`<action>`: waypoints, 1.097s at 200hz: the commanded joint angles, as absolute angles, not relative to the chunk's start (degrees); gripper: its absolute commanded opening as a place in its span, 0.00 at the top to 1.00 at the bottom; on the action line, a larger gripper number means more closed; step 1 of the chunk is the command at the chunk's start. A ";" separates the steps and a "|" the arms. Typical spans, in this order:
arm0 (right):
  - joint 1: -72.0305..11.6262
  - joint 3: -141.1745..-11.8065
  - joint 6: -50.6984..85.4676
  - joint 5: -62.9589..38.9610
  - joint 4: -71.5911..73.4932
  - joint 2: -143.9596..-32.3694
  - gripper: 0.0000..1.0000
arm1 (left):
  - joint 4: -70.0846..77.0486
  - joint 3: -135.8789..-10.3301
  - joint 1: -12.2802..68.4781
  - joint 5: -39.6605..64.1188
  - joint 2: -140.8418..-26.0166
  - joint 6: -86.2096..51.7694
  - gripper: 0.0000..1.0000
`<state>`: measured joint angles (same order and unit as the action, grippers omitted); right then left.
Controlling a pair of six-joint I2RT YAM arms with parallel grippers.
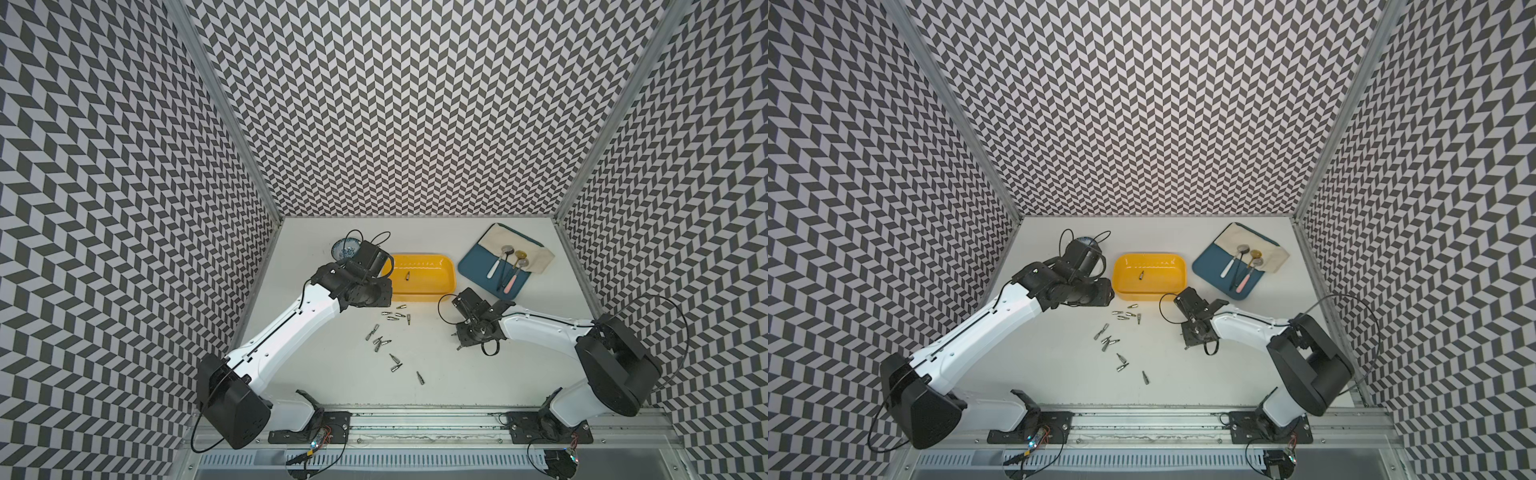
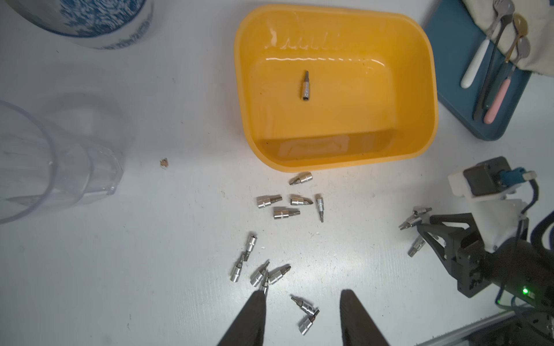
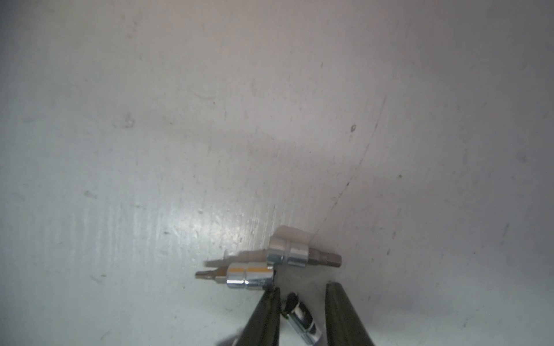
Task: Put the bit on the desktop into the storage box
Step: Pick up the screwdriver bit from the center of the board, then place the screwdriver bit in the storage box.
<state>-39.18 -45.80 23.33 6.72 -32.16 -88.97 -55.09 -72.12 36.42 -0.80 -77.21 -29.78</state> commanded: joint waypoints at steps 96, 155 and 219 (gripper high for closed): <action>-39.09 -47.80 24.32 6.72 -35.50 -89.12 1.00 | -54.50 -64.49 44.51 -1.35 -72.70 -37.36 0.55; -39.11 -58.36 24.89 9.63 -43.51 -82.73 1.00 | -53.01 -58.69 47.70 -1.09 -69.39 -41.33 0.55; -36.06 -82.86 19.33 5.94 -45.70 -96.28 1.00 | -50.39 -55.86 54.68 -1.36 -68.82 -47.23 0.55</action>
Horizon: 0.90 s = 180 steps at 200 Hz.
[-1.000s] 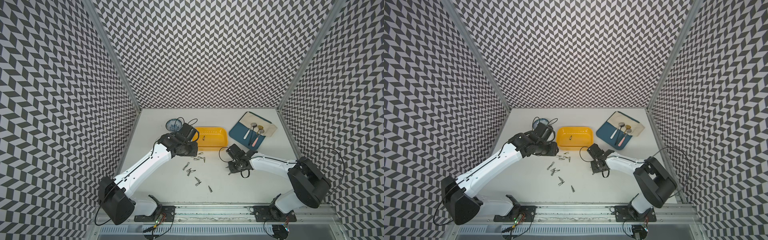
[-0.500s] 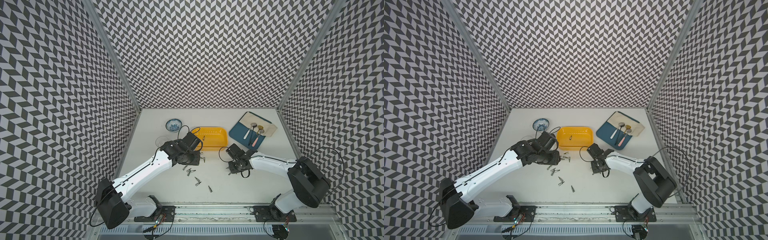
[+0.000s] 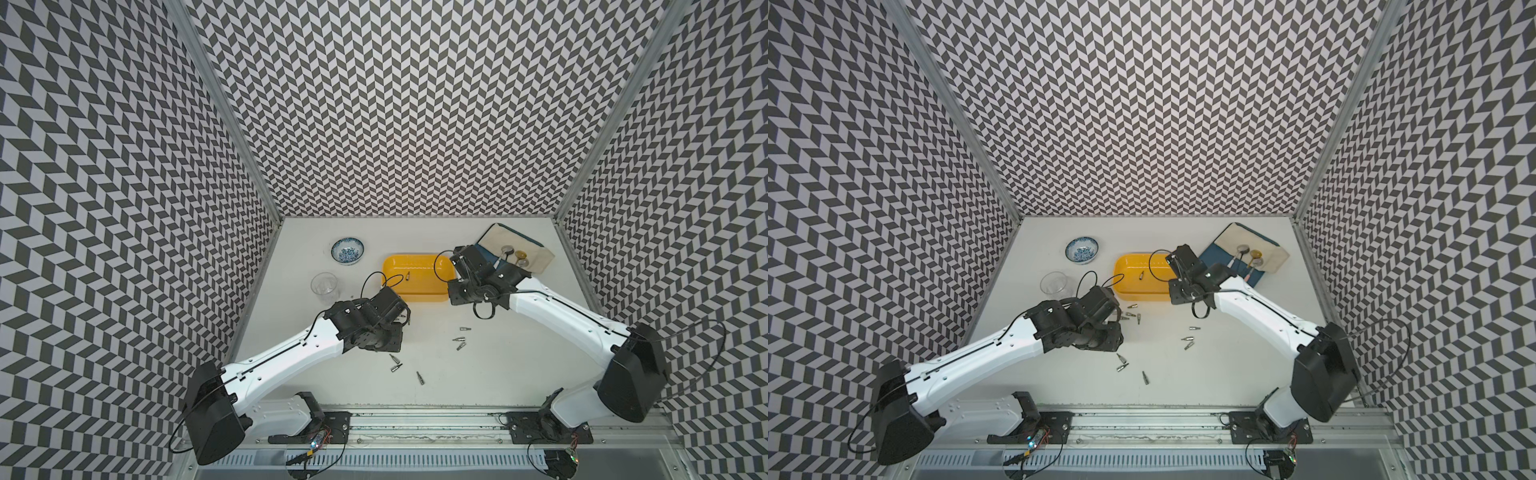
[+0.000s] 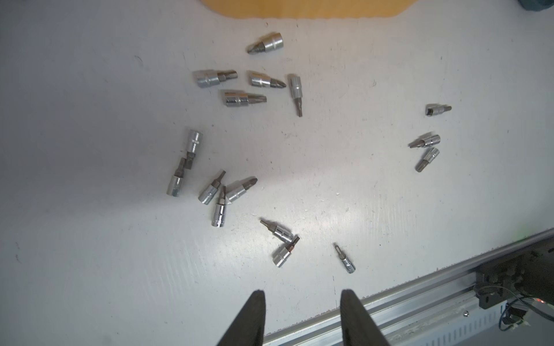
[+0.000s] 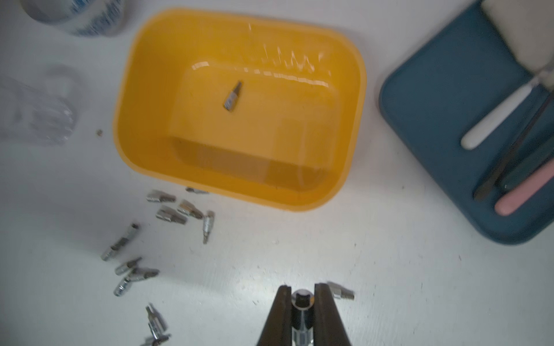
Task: Put the bit on the desktop into the storage box
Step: Place the screwdriver bit in the storage box.
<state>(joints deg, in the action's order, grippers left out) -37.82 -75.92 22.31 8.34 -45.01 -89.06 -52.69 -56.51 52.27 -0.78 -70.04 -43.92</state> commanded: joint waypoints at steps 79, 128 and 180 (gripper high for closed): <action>-33.25 -99.34 14.96 0.83 -45.89 -118.39 1.00 | -45.16 -53.98 65.17 -1.85 -73.97 -54.90 0.55; -32.27 -100.98 13.58 1.23 -45.40 -123.85 1.00 | -44.17 -56.88 69.62 -2.05 -82.75 -55.76 0.54; -31.66 -102.37 13.10 1.13 -45.15 -127.32 1.00 | -43.22 -58.12 72.22 -2.33 -87.46 -57.12 0.54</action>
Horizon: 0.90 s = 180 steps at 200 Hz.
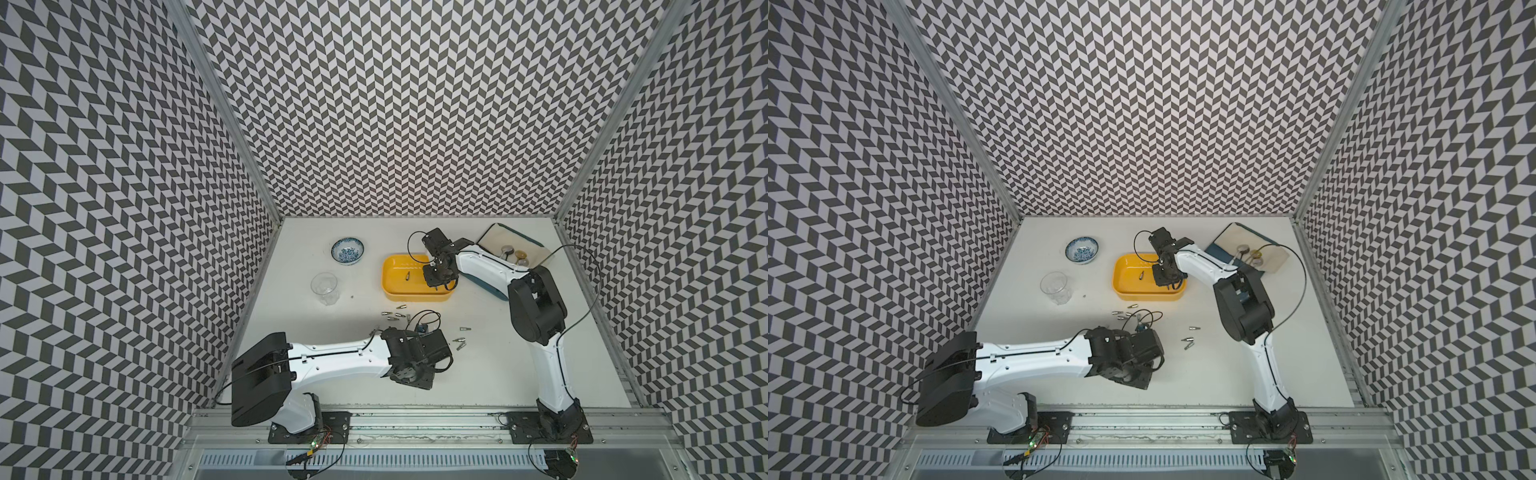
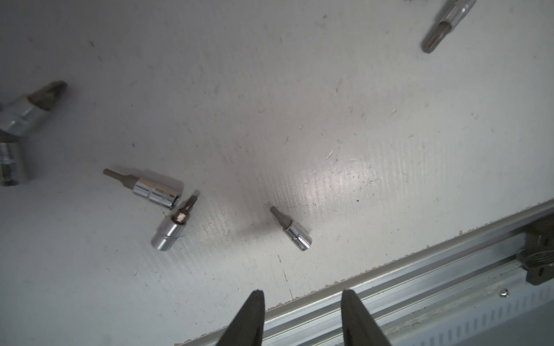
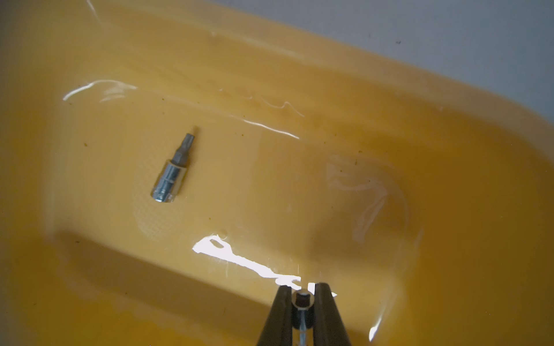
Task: Put the bit on the desktop into the storage box
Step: Place the screwdriver bit in the storage box.
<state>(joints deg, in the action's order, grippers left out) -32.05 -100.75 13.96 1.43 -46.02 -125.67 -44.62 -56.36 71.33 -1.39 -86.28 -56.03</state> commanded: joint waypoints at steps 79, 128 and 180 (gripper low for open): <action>-31.29 -102.46 12.44 1.10 -44.91 -130.25 1.00 | -43.23 -58.27 72.86 -3.16 -91.76 -57.56 0.53; -31.22 -102.21 12.30 1.14 -44.91 -129.68 0.70 | -42.84 -58.78 72.86 -3.29 -93.93 -57.61 0.53; -31.11 -103.24 12.39 0.67 -45.51 -127.80 0.58 | -42.95 -58.18 72.60 -3.70 -94.81 -57.75 0.53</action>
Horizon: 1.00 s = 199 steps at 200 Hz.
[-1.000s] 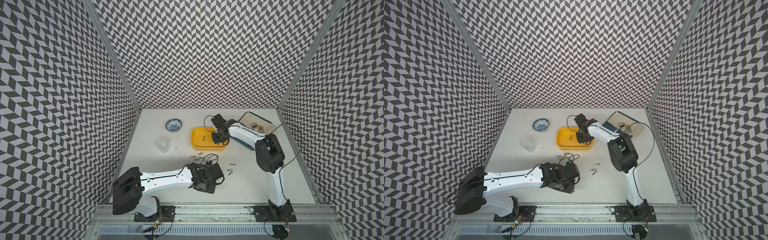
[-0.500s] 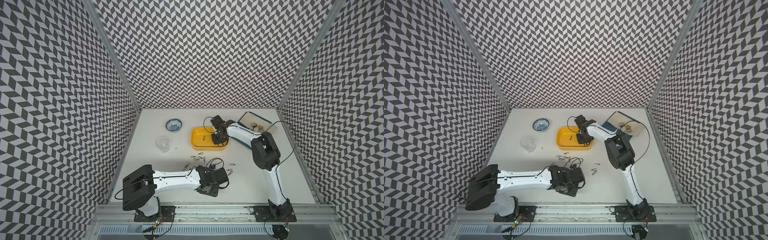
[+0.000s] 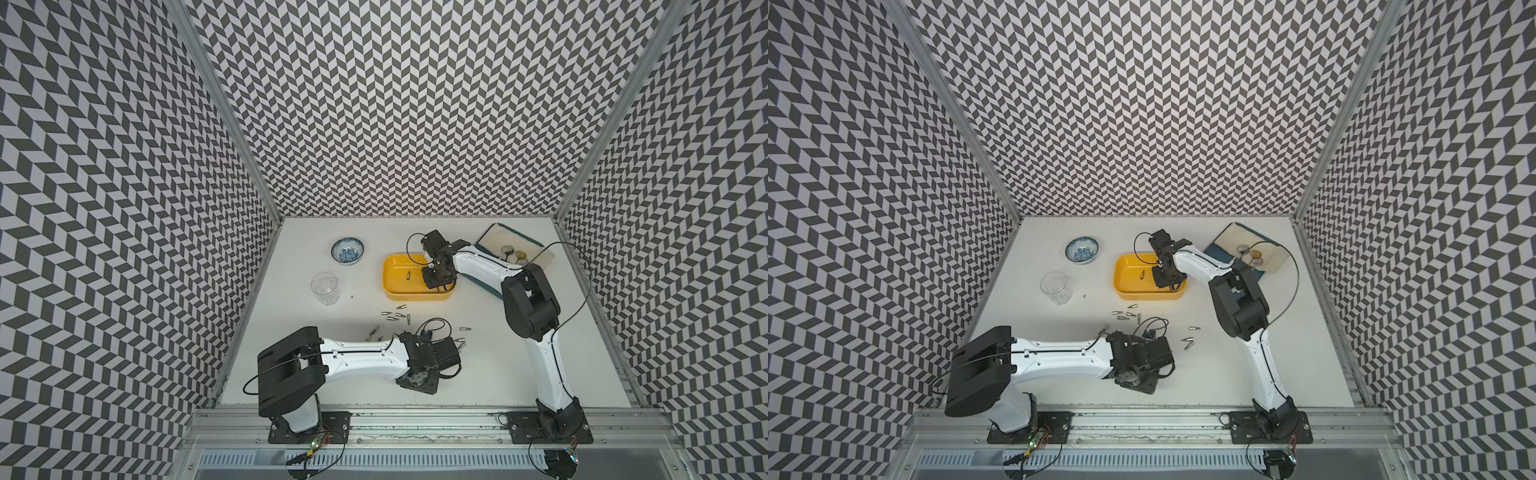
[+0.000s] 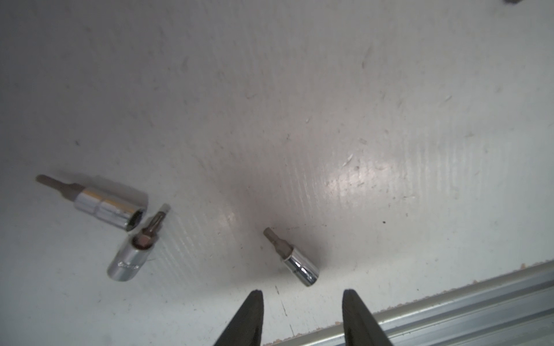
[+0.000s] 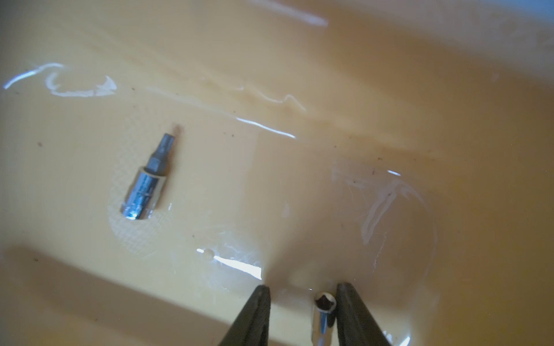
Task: Put the bit on the desktop into the storage box
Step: Place the screwdriver bit in the storage box.
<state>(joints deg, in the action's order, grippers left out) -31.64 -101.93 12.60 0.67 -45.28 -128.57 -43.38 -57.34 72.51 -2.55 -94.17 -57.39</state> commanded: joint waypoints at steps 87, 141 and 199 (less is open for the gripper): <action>-30.98 -103.54 12.04 1.17 -46.93 -124.65 0.57 | -41.79 -58.14 71.47 -3.34 -96.02 -56.80 0.53; -30.94 -103.54 11.91 1.38 -47.55 -123.75 0.57 | -41.34 -58.18 71.26 -3.04 -97.28 -56.43 0.54; -30.82 -103.62 11.69 1.51 -47.81 -123.16 0.57 | -41.40 -58.01 71.23 -2.57 -97.91 -56.14 0.61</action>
